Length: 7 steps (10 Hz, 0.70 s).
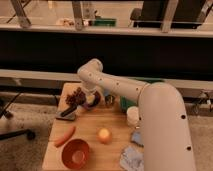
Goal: Place brush in table surface
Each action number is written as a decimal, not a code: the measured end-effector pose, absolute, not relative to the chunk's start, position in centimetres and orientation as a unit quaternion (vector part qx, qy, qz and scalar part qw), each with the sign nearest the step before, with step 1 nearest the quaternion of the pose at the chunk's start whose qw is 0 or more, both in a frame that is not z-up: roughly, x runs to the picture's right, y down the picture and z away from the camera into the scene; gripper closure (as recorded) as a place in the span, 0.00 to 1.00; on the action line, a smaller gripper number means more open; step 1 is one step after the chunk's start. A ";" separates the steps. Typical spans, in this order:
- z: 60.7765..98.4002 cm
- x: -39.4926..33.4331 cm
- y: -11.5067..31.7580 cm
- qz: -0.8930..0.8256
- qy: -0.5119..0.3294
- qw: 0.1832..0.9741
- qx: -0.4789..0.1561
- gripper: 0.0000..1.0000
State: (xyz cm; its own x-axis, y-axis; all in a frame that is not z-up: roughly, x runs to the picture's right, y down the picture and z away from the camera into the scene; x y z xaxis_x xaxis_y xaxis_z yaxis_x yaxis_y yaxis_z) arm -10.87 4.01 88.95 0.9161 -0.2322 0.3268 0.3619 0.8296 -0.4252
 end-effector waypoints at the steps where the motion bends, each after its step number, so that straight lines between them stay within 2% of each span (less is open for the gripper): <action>1: 89.0 -10.9 4.1 -0.157 -0.131 0.947 -0.247 0.41; 7: 89.5 -10.1 5.1 -0.168 -0.120 0.945 -0.254 0.41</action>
State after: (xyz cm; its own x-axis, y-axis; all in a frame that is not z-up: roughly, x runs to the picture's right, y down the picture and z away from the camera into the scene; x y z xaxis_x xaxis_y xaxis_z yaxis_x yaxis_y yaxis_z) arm -10.14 5.14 89.46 0.9149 -0.2564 0.3118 0.3781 0.8148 -0.4395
